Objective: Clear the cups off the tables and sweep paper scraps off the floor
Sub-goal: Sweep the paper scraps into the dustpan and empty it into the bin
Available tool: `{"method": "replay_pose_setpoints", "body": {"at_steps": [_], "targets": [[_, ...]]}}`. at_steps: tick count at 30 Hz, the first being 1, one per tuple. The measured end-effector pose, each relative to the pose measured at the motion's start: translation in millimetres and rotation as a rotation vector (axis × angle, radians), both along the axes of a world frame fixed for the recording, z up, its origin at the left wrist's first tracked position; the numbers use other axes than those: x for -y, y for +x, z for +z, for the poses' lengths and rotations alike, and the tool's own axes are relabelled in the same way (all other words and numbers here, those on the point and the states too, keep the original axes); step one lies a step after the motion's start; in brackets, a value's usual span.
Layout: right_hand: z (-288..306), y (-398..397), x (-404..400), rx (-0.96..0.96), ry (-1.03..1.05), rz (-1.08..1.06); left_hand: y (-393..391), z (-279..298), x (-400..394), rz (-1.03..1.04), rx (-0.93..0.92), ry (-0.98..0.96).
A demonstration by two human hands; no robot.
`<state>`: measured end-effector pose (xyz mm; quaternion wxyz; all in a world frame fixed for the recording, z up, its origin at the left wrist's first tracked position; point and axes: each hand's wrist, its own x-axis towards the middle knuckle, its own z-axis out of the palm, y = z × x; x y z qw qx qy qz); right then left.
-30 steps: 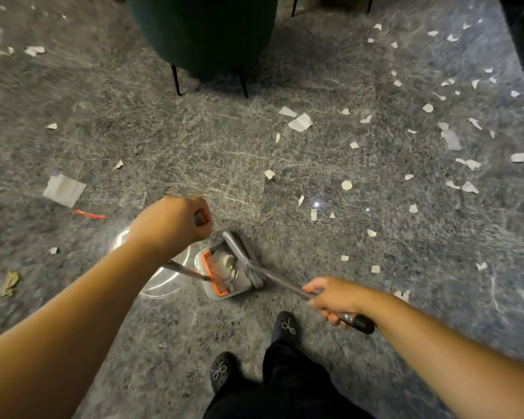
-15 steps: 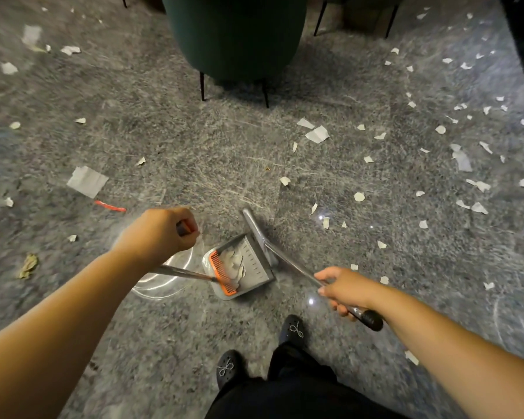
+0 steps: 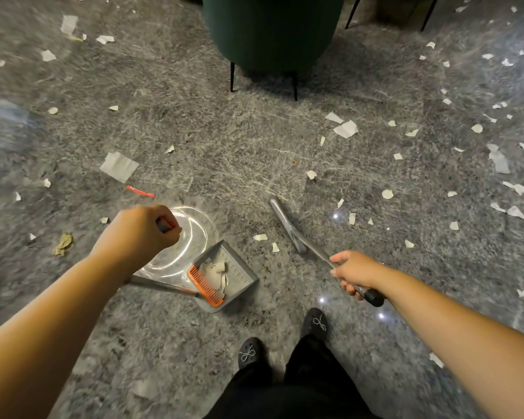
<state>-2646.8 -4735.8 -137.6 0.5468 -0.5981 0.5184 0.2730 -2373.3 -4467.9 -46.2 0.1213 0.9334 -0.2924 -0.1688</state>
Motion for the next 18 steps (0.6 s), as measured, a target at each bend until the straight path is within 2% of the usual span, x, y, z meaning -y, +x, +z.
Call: {"method": "replay_pose_setpoints", "body": {"at_steps": [6,12,18], "targets": [[-16,23,-18,-0.055,-0.026,0.084,9,-15,-12,0.008,0.014,0.034],[-29,51,-47,-0.099,-0.007,0.266,15,-18,-23,0.002,0.012,0.024],[-20,61,-88,-0.050,0.075,0.381,2,-19,-35,-0.014,0.038,0.008]]}}
